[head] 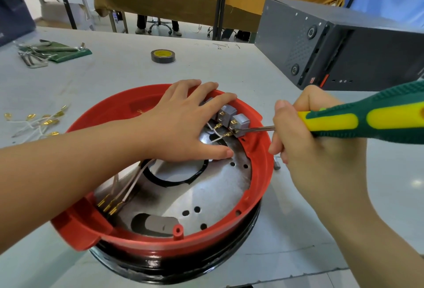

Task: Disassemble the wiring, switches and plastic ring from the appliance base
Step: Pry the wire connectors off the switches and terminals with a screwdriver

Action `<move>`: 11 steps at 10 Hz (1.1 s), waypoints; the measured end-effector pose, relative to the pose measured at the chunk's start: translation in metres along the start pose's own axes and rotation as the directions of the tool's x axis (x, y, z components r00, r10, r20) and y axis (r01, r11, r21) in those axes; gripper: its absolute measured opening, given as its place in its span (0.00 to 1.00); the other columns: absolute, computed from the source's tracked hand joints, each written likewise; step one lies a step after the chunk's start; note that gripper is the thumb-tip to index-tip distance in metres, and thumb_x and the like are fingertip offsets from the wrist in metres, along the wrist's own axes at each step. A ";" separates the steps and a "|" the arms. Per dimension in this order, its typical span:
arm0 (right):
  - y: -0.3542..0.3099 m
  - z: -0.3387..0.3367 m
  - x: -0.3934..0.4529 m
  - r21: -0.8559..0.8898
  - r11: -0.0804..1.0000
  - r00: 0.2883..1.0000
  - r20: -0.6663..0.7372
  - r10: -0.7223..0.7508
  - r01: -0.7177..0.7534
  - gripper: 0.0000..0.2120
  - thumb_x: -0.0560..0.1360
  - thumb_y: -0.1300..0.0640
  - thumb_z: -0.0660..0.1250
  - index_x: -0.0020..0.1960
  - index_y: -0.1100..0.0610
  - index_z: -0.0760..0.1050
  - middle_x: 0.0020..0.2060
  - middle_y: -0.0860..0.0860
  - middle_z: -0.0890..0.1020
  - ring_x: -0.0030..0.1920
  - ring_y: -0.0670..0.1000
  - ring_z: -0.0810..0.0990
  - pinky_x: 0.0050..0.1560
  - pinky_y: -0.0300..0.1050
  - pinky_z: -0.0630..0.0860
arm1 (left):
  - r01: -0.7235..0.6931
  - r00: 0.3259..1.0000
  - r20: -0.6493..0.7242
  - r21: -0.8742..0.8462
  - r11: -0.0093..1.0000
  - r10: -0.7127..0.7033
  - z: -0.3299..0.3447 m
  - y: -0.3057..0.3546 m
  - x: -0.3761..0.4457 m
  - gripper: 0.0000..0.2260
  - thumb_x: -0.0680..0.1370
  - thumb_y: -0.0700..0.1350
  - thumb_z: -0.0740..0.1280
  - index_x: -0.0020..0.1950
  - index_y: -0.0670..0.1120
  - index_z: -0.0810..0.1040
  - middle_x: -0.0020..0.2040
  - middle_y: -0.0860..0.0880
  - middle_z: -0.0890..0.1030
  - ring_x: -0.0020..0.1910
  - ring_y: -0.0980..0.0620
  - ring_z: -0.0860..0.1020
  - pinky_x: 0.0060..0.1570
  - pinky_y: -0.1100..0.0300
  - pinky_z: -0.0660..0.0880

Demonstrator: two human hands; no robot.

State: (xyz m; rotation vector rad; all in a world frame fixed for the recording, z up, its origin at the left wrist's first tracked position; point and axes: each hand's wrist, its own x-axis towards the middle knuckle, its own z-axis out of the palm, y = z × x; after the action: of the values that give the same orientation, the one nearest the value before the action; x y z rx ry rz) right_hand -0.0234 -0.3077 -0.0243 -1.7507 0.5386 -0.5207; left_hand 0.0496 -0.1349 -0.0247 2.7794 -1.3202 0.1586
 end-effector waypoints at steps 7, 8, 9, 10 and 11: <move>-0.012 -0.012 -0.034 0.177 0.916 0.932 -0.125 -0.341 0.359 0.24 0.73 0.42 0.62 0.29 0.59 0.62 0.17 0.53 0.70 0.18 0.51 0.69 0.27 0.40 0.65 | -0.004 1.000 -0.003 -0.006 1.000 0.004 0.002 -0.001 0.000 0.43 0.63 0.77 0.48 0.75 0.63 0.43 0.77 0.52 0.49 0.75 0.46 0.47 0.72 0.47 0.48; -0.013 -0.013 -0.033 0.202 0.918 0.938 -0.134 -0.319 0.341 0.23 0.73 0.41 0.62 0.27 0.55 0.64 0.17 0.52 0.70 0.19 0.51 0.70 0.27 0.39 0.65 | -0.003 1.000 0.006 -0.008 1.000 0.003 0.002 -0.001 0.000 0.43 0.63 0.77 0.48 0.75 0.63 0.43 0.77 0.52 0.48 0.75 0.46 0.47 0.72 0.46 0.48; -0.007 -0.009 -0.033 0.257 0.925 0.959 -0.118 -0.258 0.281 0.24 0.74 0.41 0.63 0.25 0.53 0.65 0.16 0.50 0.69 0.18 0.49 0.69 0.25 0.37 0.64 | -0.001 1.000 0.012 0.003 1.000 0.001 0.001 -0.001 0.001 0.44 0.63 0.78 0.49 0.75 0.63 0.43 0.77 0.52 0.48 0.75 0.46 0.47 0.72 0.46 0.49; -0.002 -0.007 -0.036 0.316 0.932 0.983 -0.097 -0.154 0.177 0.24 0.76 0.43 0.63 0.26 0.53 0.65 0.16 0.47 0.66 0.17 0.46 0.65 0.23 0.37 0.62 | -0.008 1.000 0.014 0.005 1.000 0.007 0.001 -0.001 0.000 0.45 0.62 0.80 0.49 0.74 0.63 0.41 0.78 0.53 0.47 0.75 0.46 0.46 0.72 0.46 0.48; -0.014 -0.014 -0.032 0.217 0.896 0.920 -0.137 -0.366 0.389 0.23 0.75 0.44 0.62 0.25 0.54 0.66 0.17 0.49 0.68 0.19 0.47 0.67 0.24 0.35 0.63 | -0.016 0.999 0.027 -0.012 1.000 0.016 0.000 -0.003 -0.001 0.45 0.63 0.80 0.50 0.74 0.64 0.40 0.78 0.53 0.46 0.75 0.46 0.45 0.72 0.46 0.48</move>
State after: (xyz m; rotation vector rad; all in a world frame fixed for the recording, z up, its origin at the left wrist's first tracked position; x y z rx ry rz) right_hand -0.0562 -0.2959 -0.0101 -1.6059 0.1824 -0.9077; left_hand 0.0515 -0.1325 -0.0247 2.7721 -1.3454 0.1140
